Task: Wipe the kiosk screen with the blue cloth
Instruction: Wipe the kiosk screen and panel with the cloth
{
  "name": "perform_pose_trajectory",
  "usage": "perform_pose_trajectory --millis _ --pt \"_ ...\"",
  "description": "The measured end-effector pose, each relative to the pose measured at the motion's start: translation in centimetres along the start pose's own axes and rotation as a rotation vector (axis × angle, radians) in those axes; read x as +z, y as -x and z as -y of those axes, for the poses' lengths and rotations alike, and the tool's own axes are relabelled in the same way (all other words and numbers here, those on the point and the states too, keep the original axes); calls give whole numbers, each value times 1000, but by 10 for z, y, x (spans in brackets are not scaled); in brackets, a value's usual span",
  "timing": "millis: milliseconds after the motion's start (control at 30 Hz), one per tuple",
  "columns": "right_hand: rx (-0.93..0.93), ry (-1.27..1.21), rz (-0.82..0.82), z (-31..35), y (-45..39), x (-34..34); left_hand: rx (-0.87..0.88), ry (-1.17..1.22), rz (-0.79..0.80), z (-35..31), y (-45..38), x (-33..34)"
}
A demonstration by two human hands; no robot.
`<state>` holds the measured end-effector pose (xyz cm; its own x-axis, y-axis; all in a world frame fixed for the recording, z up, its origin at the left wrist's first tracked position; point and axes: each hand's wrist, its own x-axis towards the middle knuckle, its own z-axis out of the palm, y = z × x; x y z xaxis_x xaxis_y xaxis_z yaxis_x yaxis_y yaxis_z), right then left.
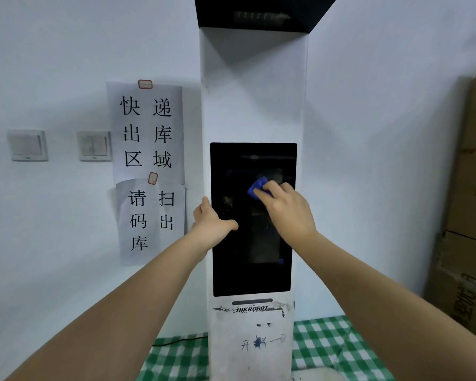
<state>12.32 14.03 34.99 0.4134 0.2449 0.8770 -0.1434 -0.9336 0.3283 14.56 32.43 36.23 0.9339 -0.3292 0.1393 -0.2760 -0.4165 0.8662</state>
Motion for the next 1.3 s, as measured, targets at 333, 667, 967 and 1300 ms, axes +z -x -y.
perform_pose_trajectory --millis 333,667,967,1300 --pt "284 -31 -81 -9 -17 -2 -17 31 -8 -3 -2 4" --pt "132 91 -29 -45 -21 -15 -6 21 -13 1 -2 7" --pt "-205 113 48 -41 12 -11 -1 31 -15 3 -4 8" --pt "60 48 1 -29 15 -3 -2 29 -30 4 -7 10"
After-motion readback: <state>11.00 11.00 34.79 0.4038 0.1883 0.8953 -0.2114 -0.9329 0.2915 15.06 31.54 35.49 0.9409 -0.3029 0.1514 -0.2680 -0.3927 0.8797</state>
